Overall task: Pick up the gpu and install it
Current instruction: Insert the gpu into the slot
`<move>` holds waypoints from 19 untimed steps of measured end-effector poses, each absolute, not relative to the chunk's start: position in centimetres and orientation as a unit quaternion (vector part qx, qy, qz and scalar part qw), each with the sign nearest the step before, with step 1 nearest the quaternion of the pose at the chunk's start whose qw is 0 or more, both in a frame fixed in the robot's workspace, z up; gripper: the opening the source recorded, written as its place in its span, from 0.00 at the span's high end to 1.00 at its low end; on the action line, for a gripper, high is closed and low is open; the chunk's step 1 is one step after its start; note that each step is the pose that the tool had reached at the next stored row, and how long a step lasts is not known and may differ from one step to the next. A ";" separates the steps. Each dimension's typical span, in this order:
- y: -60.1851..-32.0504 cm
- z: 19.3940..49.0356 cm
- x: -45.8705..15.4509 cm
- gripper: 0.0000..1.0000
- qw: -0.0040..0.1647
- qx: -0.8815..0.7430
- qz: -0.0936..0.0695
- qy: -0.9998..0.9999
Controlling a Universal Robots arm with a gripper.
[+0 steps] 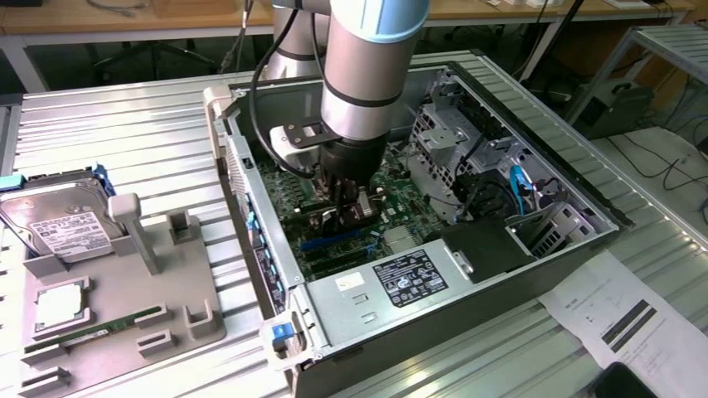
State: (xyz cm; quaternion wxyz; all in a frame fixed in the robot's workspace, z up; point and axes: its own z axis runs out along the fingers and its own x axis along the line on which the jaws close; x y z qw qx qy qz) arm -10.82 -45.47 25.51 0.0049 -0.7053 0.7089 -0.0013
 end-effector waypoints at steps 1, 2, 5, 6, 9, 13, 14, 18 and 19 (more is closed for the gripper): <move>-45.5 25.5 -10.8 0.73 0.005 -0.705 -0.001 0.709; -45.5 25.5 -10.8 0.73 0.005 -0.705 -0.001 0.709; -45.5 25.4 -10.8 0.73 0.004 -0.705 -0.001 0.709; -45.5 25.4 -10.8 0.73 0.004 -0.705 -0.001 0.709; -45.5 25.4 -10.8 0.73 0.004 -0.705 -0.001 0.709; -45.5 25.4 -10.8 0.73 0.004 -0.705 -0.001 0.709; -45.5 25.4 -10.8 0.73 0.004 -0.705 -0.001 0.709; -45.5 25.4 -10.8 0.73 0.003 -0.705 0.001 0.709; -45.5 25.4 -10.8 0.73 0.003 -0.705 0.001 0.709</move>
